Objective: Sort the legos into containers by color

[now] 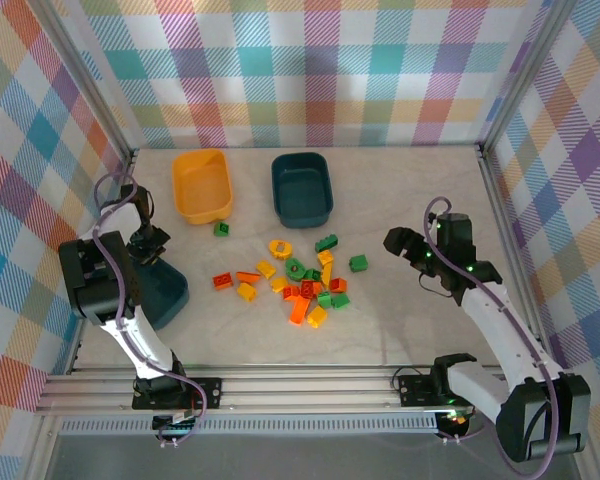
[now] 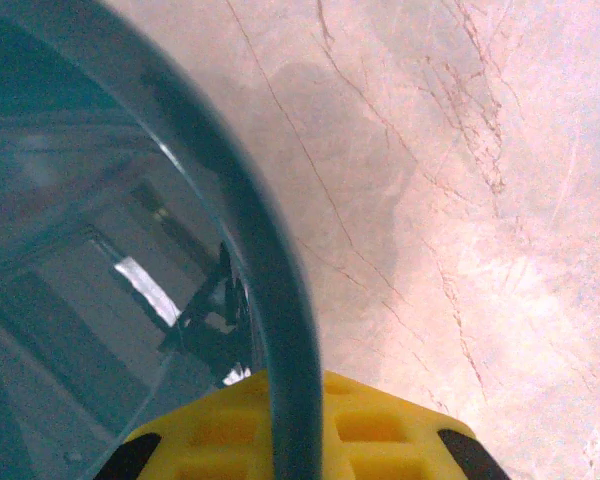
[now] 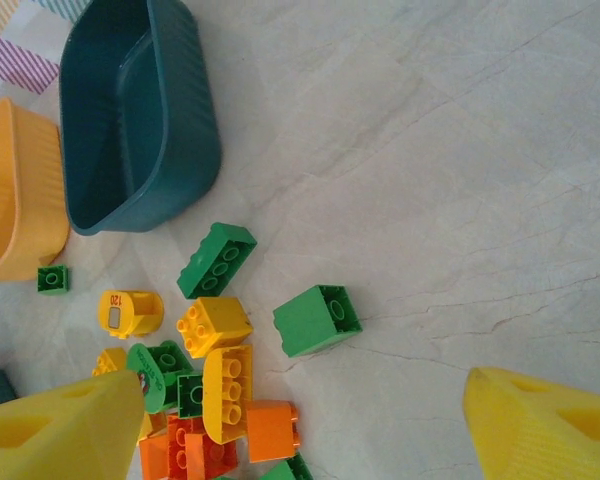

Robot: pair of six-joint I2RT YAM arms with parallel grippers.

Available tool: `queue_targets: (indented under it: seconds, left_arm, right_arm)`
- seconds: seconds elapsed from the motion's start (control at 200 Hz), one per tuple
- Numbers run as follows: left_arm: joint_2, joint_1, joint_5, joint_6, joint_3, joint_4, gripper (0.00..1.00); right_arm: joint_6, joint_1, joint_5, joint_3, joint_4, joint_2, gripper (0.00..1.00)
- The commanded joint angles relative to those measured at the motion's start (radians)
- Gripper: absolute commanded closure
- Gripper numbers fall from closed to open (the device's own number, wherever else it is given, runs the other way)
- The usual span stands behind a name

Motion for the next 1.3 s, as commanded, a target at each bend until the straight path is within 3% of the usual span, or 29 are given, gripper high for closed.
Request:
queue_targets:
  seconds: [0.0,0.185,0.49,0.625,0.745,1.005,1.3]
  left_arm:
    - [0.026,0.001,-0.058,0.050,0.070,-0.050,1.00]
    - [0.101,0.002,-0.108,0.110,0.236,-0.051,1.00]
    - [0.434,-0.040,-0.093,0.200,0.758,-0.109,1.00]
    - [0.550,-0.056,0.004,0.257,0.923,-0.107,1.00]
    - [0.604,-0.072,0.105,0.263,0.980,-0.068,1.00]
    - [0.683,-0.151,0.214,0.324,1.087,-0.045,0.99]
    - [0.695,-0.282,0.259,0.407,1.093,-0.031,1.00]
  right_arm:
    - [-0.028,0.004,0.002,-0.007,-0.017,-0.015,0.17]
    - [-0.046,0.004,0.000,0.013,-0.039,0.004,0.17]
    - [-0.054,0.004,0.021,0.028,-0.104,0.017,0.17]
    - [-0.033,0.005,0.037,0.020,-0.121,-0.002,0.17]
    - [-0.017,0.004,0.037,0.034,-0.133,0.002,0.18]
    - [0.000,0.004,0.036,0.073,-0.133,0.044,0.18]
    - [-0.015,0.006,0.055,0.111,-0.094,0.122,0.18]
